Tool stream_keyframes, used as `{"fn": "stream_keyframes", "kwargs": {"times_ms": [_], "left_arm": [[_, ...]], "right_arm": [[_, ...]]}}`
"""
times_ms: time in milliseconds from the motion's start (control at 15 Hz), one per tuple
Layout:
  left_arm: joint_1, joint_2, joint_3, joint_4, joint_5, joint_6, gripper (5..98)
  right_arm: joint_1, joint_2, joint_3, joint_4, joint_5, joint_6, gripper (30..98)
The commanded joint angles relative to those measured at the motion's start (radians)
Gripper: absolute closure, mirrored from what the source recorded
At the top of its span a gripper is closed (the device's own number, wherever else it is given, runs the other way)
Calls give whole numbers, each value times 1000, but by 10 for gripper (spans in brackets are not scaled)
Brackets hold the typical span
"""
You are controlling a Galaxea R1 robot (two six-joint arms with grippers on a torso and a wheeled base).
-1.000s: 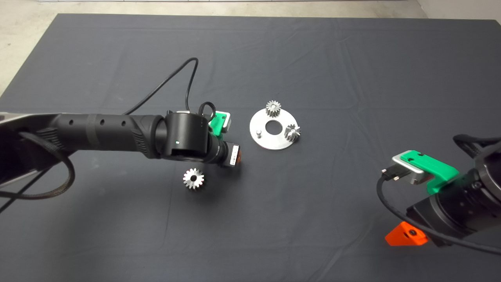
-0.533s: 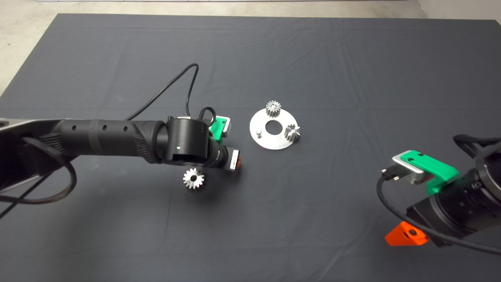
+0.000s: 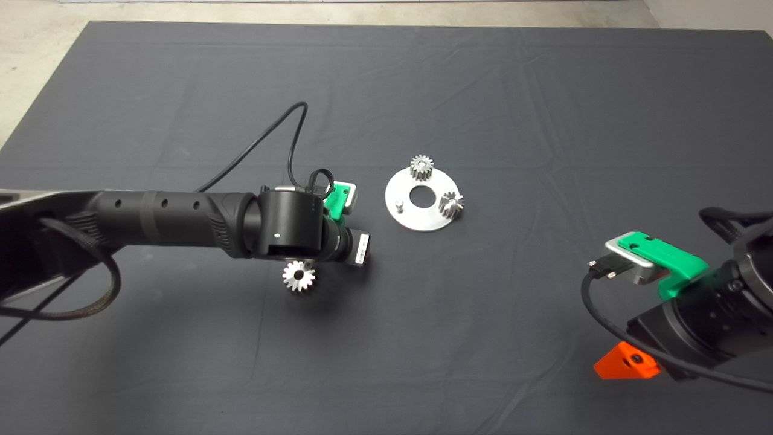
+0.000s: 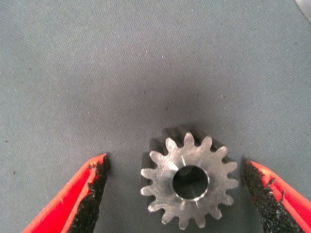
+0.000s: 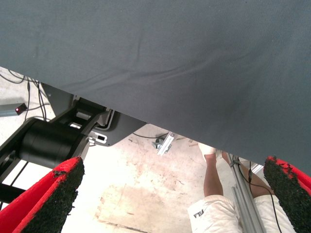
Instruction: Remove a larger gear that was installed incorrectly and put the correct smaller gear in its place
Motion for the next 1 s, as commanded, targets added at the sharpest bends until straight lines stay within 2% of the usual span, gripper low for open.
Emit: {"fn": "stream_keyframes", "kwargs": {"times_ms": [0,200,333,467,667,933], "left_arm": [[-5,3,17,29,24,-1,336],[-5,6,21,47,29,-1,377],[-5,9,23,56,47,-1,385],[-5,9,23,61,50,-1,435],[-4,9,32,61,63,-1,458],[-2,24,34,61,64,0,501]], "right_arm": [[25,-4,1,2,-125,4,309],[24,-4,1,2,-125,1,309],[24,-4,1,2,-125,1,309],[25,-4,1,2,-125,1,309],[24,-4,1,2,-125,1,309],[24,-4,1,1,-125,1,309]]}}
